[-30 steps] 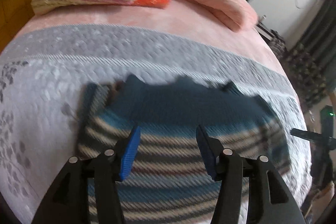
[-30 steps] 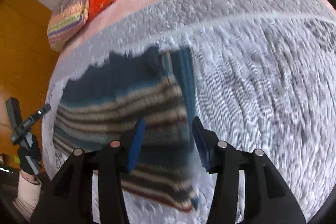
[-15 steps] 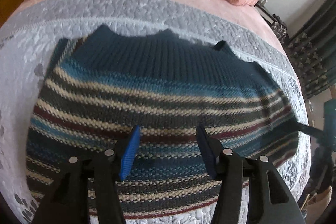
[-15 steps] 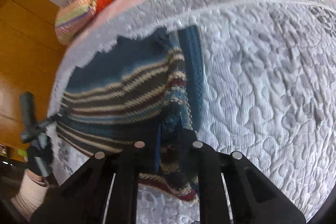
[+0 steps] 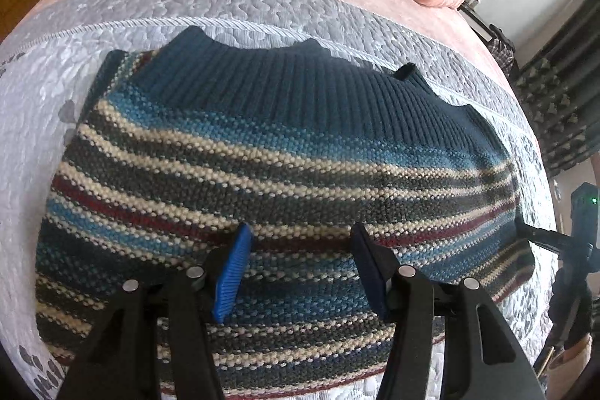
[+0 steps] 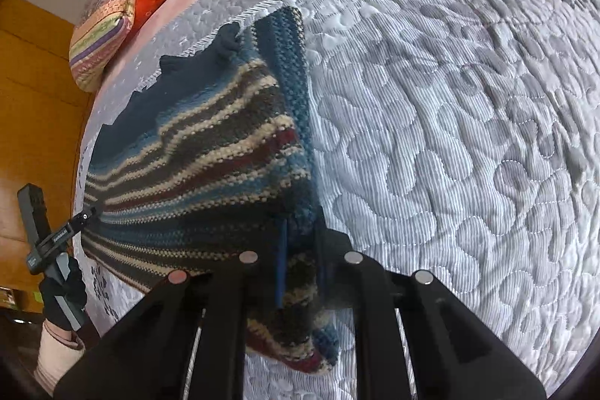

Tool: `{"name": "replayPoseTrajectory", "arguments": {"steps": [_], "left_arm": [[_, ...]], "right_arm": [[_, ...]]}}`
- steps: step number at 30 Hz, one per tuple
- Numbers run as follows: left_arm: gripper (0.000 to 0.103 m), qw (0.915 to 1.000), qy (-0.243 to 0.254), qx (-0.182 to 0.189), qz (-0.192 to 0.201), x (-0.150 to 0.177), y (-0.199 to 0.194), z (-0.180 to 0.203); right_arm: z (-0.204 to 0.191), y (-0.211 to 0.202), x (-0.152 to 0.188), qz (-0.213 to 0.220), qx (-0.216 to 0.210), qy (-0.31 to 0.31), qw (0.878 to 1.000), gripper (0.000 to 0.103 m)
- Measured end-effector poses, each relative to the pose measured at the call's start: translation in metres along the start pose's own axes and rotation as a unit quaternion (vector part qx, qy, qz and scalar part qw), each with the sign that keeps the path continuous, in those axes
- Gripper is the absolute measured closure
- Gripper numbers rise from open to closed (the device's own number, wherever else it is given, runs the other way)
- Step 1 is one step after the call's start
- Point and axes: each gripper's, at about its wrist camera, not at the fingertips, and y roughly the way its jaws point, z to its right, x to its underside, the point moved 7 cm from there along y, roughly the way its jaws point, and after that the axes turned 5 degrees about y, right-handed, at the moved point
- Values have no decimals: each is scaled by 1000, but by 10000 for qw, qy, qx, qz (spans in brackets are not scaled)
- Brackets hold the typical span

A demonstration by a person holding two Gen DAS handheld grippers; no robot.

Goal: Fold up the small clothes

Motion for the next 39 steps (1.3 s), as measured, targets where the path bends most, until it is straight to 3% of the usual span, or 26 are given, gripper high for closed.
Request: {"name": "replayPoseTrajectory", "arguments": {"steps": [3, 5, 9, 11, 18, 23, 27, 36, 39], "left_arm": [[47, 10000, -4, -27, 4, 0, 1, 0], [47, 10000, -9, -43, -6, -1, 2, 1], [47, 10000, -29, -66, -36, -2, 1, 1], [47, 9999, -41, -88, -47, -2, 0, 1], [47, 10000, -24, 75, 31, -8, -10, 17], [47, 9999, -1, 133, -28, -11, -3, 25], [47, 9999, 21, 130, -51, -12, 3, 24], [47, 9997, -6, 226, -74, -10, 7, 20], [47, 9995, -58, 291, -82, -10, 7, 18]], "right_arm": [[1, 1, -1, -2, 44, 3, 10000, 85], [3, 0, -3, -4, 108, 22, 9999, 74], [5, -12, -6, 29, -186, 196, 9996, 63], [7, -19, -9, 82, -339, 270, 9990, 46], [10, -19, -16, -39, -726, 329, 9968, 38], [11, 1, -15, -235, -858, 392, 9953, 37], [13, 7, -17, -152, -1131, 547, 9920, 38], [-1, 20, -22, -239, -1503, 630, 9863, 60], [-2, 23, -23, -238, -1604, 725, 9841, 73]]}}
